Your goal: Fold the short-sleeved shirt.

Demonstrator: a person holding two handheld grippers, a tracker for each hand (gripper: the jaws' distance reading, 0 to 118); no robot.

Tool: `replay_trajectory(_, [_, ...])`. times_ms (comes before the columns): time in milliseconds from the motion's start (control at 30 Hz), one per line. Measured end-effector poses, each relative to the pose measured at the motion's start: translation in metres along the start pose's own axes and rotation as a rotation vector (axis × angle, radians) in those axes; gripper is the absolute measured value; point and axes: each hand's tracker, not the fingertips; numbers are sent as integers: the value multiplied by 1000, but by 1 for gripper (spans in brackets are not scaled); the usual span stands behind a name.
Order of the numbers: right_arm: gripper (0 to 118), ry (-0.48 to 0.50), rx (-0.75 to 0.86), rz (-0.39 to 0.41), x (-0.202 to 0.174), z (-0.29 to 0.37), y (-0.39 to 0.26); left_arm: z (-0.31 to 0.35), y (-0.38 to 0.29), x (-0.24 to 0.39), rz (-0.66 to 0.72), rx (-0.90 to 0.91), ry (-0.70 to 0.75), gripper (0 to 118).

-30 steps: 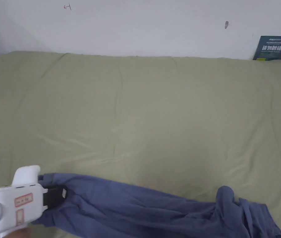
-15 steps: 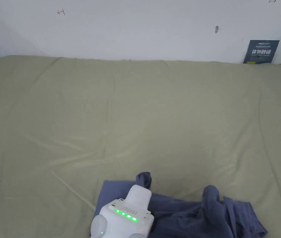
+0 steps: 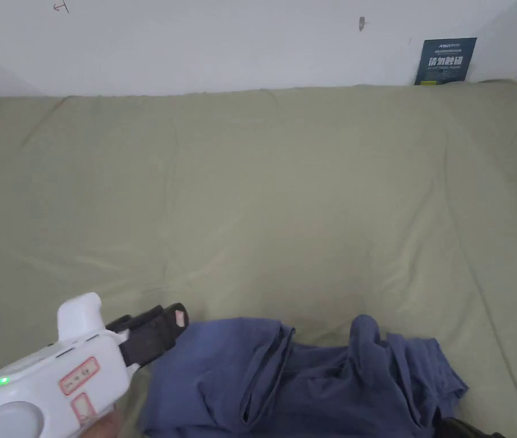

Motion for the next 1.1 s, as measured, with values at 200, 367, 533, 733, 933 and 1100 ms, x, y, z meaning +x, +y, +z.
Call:
replay_trajectory(200, [3, -18, 8, -3, 1, 5, -1, -66, -70, 47, -43, -203, -99, 14])
replay_trajectory(367, [3, -39, 14, 16, 2, 8, 1, -88, -119, 100, -240, -244, -115, 14])
replay_trajectory(533, [3, -36, 17, 30, 2, 5, 1, -68, -94, 92, -195, -237, -114, 14])
replay_trajectory(733, [3, -25, 17, 38, 3, -6, 0, -9, -55, 71, -280, -163, 2, 14])
replay_trajectory(933, [3, 1, -5, 34, -4, -17, -2, -5, -37, 39, -211, -223, -133, 118])
replay_trajectory(1100, [3, -2, -13, 51, -3, -12, -4, 19, -5, -41, 32, -80, -199, 118])
